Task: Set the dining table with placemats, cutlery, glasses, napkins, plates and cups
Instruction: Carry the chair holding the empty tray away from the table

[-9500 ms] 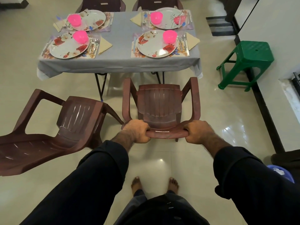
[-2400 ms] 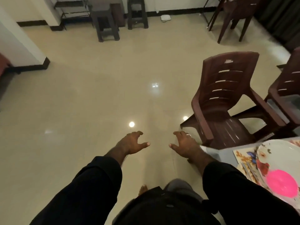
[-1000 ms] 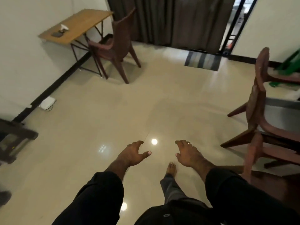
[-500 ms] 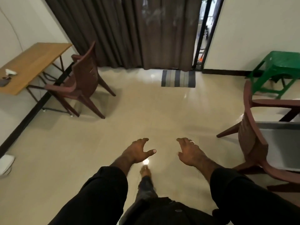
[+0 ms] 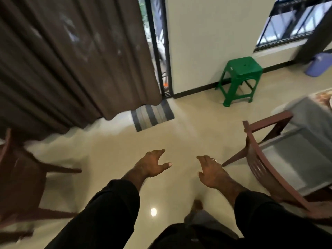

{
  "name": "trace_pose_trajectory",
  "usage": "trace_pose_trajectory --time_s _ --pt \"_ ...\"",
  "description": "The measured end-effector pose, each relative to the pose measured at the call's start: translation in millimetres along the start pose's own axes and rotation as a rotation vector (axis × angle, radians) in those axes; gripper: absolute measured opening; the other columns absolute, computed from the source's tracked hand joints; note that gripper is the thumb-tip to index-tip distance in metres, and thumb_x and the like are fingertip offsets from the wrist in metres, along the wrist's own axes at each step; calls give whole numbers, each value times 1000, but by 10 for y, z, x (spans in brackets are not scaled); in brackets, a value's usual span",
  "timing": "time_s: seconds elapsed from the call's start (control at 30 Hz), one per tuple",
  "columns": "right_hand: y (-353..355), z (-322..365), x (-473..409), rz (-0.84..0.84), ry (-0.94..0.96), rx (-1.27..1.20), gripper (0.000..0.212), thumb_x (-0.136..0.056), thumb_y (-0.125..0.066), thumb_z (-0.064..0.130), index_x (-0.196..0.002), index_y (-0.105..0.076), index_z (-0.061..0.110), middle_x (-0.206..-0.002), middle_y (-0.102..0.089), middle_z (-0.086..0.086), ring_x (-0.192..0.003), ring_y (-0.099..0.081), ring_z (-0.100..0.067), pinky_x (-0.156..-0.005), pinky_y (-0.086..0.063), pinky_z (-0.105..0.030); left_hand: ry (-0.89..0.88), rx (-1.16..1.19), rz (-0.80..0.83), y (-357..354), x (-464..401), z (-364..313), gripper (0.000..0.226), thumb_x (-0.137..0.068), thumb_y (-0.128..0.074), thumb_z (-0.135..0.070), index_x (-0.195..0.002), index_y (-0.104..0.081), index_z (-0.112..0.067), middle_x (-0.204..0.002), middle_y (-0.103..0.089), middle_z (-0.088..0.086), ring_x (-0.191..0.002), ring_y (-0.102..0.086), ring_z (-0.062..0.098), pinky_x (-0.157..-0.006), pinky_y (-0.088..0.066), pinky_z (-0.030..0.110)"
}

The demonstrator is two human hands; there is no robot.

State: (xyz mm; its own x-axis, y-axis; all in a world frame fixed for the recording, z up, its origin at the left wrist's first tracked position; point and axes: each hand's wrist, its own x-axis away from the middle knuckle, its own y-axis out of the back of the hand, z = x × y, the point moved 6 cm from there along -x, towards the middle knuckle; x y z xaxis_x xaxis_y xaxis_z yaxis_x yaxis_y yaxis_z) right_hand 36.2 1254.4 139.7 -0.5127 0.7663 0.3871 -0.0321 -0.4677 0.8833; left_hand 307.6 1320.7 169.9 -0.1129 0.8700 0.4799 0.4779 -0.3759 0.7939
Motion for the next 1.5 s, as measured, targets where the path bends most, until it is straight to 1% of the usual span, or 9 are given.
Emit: trace_pose_trajectory --time_s 0.27,0.43,0.67,0.8,0.9,1.03,1.2,1.33,1.5 --pt "878 -725 -1629 -142 -163 16 71 -96 -54 46 -158 -32 18 -154 -44 -9 -139 -46 -33 -112 -38 -50 -133 -102 61 783 -2017 -592 89 -96 -52 -78 -169 -24 -37 -175 -28 -7 -160 -22 23 -129 -29 46" --pt "1615 -1374 -2243 -228 -333 23 70 -93 -60 41 -156 -39 17 -153 -46 -12 -143 -43 -33 -117 -31 -54 -193 -112 75 1339 -3043 -1056 100 -84 -44 -92 -168 -26 -40 -174 -30 -6 -161 -22 25 -130 -27 50" --pt "2229 -2548 -2665 -350 -670 -85 70 -85 -70 42 -146 -49 16 -141 -56 -12 -131 -53 -36 -109 -38 -57 -424 -241 118 1925 -4757 -2326 93 -90 -54 -83 -168 -26 -38 -174 -30 -3 -160 -24 26 -129 -28 49" --pt "2209 -3158 -2659 -378 -913 -176 67 -84 -56 47 -143 -46 15 -135 -58 -11 -126 -55 -35 -104 -41 -55 -637 -345 195 1900 -5568 -3326 94 -92 -54 -81 -168 -26 -35 -174 -30 -4 -160 -24 26 -129 -28 48" --pt "2143 -3396 -2472 -446 -1107 -297 69 -80 -42 46 -144 -44 17 -136 -56 -10 -127 -53 -35 -106 -40 -56 -808 -445 275 1760 -5848 -4061 95 -91 -53 -82 -168 -26 -32 -173 -33 -2 -158 -26 27 -127 -32 50" --pt "2055 -3392 -2131 -510 -1352 -391 67 -91 -46 44 -151 -38 15 -139 -53 -10 -122 -51 -34 -101 -43 -54 -1051 -614 413 1375 -5940 -4972 93 -94 -55 -78 -168 -28 -30 -172 -34 0 -158 -28 27 -128 -31 46" --pt "1687 -3492 -1580 -629 -1691 -566 68 -87 -53 46 -147 -41 16 -145 -50 -11 -134 -47 -34 -110 -39 -50 -1274 -777 513 532 -5785 -6036 92 -95 -50 -80 -168 -26 -30 -173 -32 -1 -157 -29 29 -125 -34 48" --pt "1236 -3708 -1295 -640 -1876 -806 82 -88 -68 48 -156 -34 18 -151 -44 -12 -135 -47 -36 -111 -41 -50 -1432 -905 583 -164 -5452 -6568 84 -98 -57 -70 -165 -30 -25 -171 -34 3 -155 -31 29 -122 -37 47" --pt "946 -3683 -1184 -625 -2016 -917 82 -84 -70 49 -152 -34 20 -146 -47 -11 -130 -51 -35 -103 -47 -48 -1522 -1042 674 -794 -5172 -6953 85 -94 -64 -67 -163 -35 -26 -168 -36 3 -152 -37 29 -122 -39 45"
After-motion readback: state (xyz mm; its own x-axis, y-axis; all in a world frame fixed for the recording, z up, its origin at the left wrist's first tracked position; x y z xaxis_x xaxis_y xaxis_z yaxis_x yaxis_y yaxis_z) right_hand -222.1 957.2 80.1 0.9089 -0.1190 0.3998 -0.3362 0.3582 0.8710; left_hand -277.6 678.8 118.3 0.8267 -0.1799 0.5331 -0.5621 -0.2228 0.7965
